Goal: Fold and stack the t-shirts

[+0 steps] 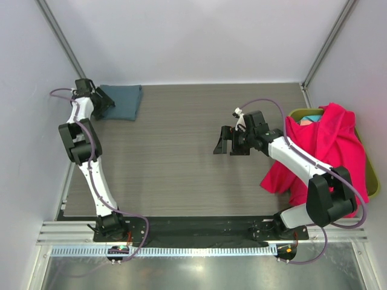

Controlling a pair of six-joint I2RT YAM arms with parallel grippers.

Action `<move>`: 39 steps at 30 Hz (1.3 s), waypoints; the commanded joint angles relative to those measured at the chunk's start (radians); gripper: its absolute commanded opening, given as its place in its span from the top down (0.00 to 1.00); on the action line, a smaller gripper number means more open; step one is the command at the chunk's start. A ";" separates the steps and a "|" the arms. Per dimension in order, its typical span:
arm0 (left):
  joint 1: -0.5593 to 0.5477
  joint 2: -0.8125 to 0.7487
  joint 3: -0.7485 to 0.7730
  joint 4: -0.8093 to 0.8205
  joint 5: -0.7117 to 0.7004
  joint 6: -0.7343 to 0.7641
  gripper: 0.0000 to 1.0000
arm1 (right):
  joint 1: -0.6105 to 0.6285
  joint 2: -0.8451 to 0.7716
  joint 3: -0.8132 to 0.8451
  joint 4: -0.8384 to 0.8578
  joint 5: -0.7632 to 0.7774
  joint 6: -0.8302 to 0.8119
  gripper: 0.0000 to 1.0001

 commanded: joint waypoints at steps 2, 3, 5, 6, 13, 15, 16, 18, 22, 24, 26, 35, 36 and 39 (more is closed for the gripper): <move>-0.044 -0.182 -0.032 -0.002 -0.031 -0.008 0.23 | 0.003 -0.002 0.013 0.017 0.005 -0.011 0.08; -0.065 -0.220 -0.035 -0.001 -0.043 -0.013 0.23 | 0.003 -0.003 0.011 0.019 0.006 -0.011 0.08; -0.085 -0.236 -0.021 0.011 -0.064 -0.013 0.21 | 0.003 -0.005 0.011 0.018 0.008 -0.011 0.08; -0.091 -0.233 -0.005 0.013 -0.060 -0.013 0.21 | 0.003 -0.006 0.011 0.017 0.007 -0.010 0.08; -0.108 -0.044 0.193 0.027 -0.008 -0.051 0.21 | 0.003 -0.005 0.016 0.019 0.013 -0.016 0.08; -0.104 0.014 0.209 0.077 0.029 -0.071 0.22 | 0.003 -0.008 0.016 0.017 0.017 -0.017 0.08; -0.104 0.031 0.210 0.099 0.035 -0.080 0.22 | 0.003 -0.010 0.016 0.017 0.020 -0.020 0.08; -0.104 0.079 0.209 0.154 0.052 -0.112 0.22 | 0.003 -0.013 0.015 0.014 0.025 -0.022 0.08; -0.099 0.148 0.204 0.225 0.071 -0.178 0.24 | 0.003 -0.008 0.015 0.011 0.033 -0.026 0.08; -0.099 0.169 0.198 0.248 0.058 -0.192 0.25 | 0.003 -0.005 0.015 0.008 0.034 -0.028 0.08; -0.099 0.175 0.190 0.263 0.017 -0.194 0.24 | 0.003 -0.002 0.015 0.005 0.037 -0.030 0.08; -0.030 0.211 0.212 0.271 -0.103 -0.208 0.24 | 0.003 0.013 0.018 -0.006 0.048 -0.037 0.08; -0.024 0.212 0.218 0.271 -0.104 -0.206 0.24 | 0.004 0.016 0.019 -0.006 0.048 -0.037 0.08; -0.004 0.217 0.243 0.265 -0.100 -0.200 0.24 | 0.001 0.029 0.022 -0.007 0.045 -0.036 0.08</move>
